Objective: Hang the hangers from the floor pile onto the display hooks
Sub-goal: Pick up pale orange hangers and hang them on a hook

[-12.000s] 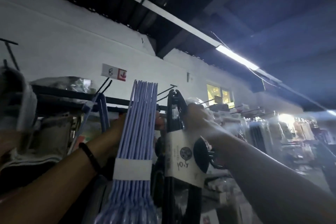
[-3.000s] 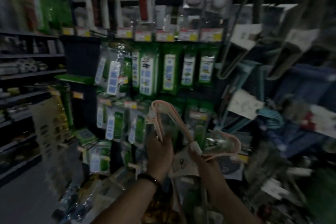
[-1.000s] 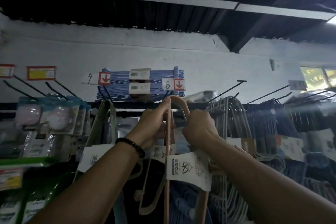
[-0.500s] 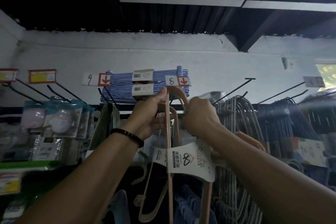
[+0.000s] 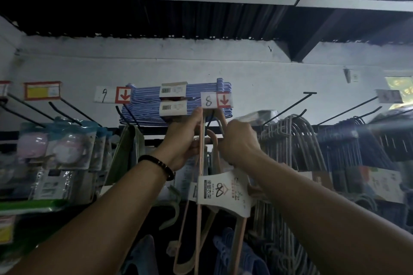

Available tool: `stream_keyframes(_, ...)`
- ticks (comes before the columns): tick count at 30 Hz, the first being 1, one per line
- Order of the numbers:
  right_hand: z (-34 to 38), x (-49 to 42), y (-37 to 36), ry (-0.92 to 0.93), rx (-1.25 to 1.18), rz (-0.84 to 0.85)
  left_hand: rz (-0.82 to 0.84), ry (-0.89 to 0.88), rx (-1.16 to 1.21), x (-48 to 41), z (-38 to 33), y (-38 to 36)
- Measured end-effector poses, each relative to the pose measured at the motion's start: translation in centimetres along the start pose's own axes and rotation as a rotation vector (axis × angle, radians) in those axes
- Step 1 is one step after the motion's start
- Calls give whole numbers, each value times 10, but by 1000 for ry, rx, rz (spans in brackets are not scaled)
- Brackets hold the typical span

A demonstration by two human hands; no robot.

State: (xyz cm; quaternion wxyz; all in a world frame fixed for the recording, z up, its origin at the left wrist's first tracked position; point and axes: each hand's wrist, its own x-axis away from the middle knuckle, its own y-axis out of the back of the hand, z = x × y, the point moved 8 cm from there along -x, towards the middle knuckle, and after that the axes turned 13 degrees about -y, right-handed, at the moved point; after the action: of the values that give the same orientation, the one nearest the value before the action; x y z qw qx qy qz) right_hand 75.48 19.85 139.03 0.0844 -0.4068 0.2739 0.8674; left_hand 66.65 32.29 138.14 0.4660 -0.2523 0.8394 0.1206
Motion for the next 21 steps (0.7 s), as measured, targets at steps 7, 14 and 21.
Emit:
stream_keyframes(7, 8, -25, -38, -11, -97, -17, -3, -41, -72, -37, 19, 18)
stream_keyframes(14, -20, -34, -99, -104, -20, -9, -25, -182, -761, -22, 70, 34)
stream_keyframes(21, -30, -50, -116, -118, 67, 79, 430, -360, -1144, 15, 134, 3)
